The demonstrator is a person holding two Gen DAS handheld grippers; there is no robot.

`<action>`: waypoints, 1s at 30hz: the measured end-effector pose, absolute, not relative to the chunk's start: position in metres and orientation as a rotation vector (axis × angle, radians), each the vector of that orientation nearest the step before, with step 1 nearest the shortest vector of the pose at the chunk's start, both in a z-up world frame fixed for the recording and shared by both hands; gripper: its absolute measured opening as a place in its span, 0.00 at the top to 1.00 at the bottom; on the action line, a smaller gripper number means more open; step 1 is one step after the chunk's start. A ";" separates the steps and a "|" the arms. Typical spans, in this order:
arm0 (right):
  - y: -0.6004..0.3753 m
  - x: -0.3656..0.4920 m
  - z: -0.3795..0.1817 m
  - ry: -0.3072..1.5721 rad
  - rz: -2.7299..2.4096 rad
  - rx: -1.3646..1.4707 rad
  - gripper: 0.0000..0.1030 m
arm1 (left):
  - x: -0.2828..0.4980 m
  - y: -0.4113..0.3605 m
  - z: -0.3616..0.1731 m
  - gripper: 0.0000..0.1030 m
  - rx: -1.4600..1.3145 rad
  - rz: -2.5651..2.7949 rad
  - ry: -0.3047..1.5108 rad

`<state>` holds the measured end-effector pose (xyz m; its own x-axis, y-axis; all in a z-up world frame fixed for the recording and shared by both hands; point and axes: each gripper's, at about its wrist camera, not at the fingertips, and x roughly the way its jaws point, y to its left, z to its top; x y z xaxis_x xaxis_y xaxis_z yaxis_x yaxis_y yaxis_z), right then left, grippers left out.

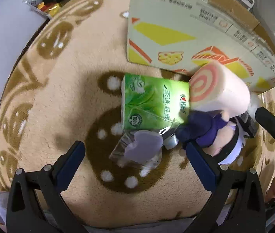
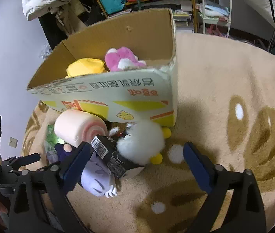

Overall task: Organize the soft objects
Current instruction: 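Move both grippers back down toward the remaining toys beside the box, then grasp the white fluffy plush with the right gripper while the left gripper grasps the clear bag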

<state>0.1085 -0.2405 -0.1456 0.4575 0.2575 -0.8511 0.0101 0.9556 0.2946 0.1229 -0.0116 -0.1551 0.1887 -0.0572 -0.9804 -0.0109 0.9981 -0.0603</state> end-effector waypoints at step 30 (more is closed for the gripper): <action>-0.248 0.137 -0.176 1.179 0.168 0.331 0.41 | 0.146 -0.035 -0.198 0.10 0.012 0.031 1.477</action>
<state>0.1370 -0.2483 -0.1761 0.3769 0.2996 -0.8765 0.0433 0.9395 0.3397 0.1455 -0.0346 -0.1975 0.0933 0.0283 -0.9952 -0.0130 0.9995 0.0272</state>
